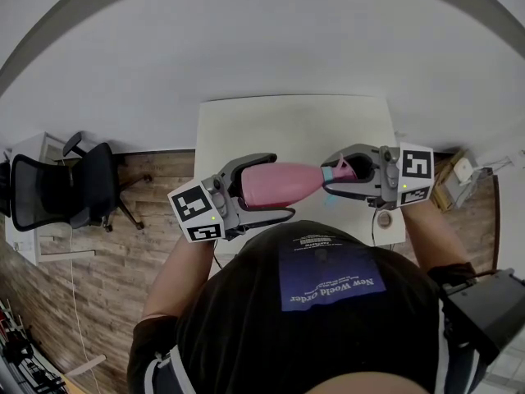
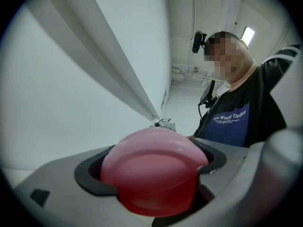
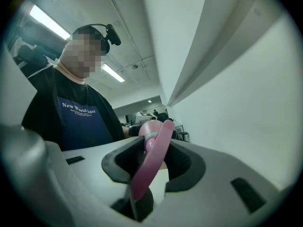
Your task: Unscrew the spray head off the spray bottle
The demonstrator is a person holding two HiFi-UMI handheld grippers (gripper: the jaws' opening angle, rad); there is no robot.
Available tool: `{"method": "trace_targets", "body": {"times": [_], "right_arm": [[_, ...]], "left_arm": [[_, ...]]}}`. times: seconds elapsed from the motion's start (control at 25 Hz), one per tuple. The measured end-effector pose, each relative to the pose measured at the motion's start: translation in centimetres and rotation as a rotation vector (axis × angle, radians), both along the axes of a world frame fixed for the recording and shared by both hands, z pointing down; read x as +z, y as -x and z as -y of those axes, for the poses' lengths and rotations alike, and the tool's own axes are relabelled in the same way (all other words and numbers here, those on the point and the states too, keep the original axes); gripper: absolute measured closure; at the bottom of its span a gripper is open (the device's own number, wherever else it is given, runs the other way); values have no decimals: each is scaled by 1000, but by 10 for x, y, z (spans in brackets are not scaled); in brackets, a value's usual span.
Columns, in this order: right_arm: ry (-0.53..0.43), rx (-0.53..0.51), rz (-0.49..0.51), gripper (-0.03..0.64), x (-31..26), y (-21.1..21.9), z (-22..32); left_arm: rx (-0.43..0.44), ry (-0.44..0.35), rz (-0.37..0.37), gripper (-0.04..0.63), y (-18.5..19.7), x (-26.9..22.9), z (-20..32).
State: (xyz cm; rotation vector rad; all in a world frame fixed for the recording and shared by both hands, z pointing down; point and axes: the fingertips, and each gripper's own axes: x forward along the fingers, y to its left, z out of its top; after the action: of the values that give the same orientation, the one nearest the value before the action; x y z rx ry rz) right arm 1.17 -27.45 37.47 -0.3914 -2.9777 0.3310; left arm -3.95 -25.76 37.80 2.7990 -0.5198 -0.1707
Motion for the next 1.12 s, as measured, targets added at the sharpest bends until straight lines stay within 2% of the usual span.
{"method": "trace_targets", "body": {"times": [0.44, 0.48, 0.64, 0.72, 0.8, 0.92, 1.12], "right_arm": [[-81, 9, -19, 494, 4, 0, -1], [-99, 5, -5, 494, 2, 0, -3], [-272, -53, 38, 494, -13, -1, -18], [-353, -85, 32, 494, -13, -3, -25], [-410, -97, 9, 494, -7, -6, -29], [-464, -100, -46, 494, 5, -8, -30], [-517, -75, -92, 492, 11, -4, -22]], "left_arm": [[21, 71, 4, 109, -2, 8, 1], [35, 112, -32, 109, -2, 9, 1], [148, 381, -290, 109, -2, 14, -3], [192, 477, -355, 108, -5, 17, -6], [213, 536, -384, 107, -6, 20, -8], [197, 510, -358, 107, -6, 22, -9], [109, 329, -257, 107, 3, 16, -1]]}}
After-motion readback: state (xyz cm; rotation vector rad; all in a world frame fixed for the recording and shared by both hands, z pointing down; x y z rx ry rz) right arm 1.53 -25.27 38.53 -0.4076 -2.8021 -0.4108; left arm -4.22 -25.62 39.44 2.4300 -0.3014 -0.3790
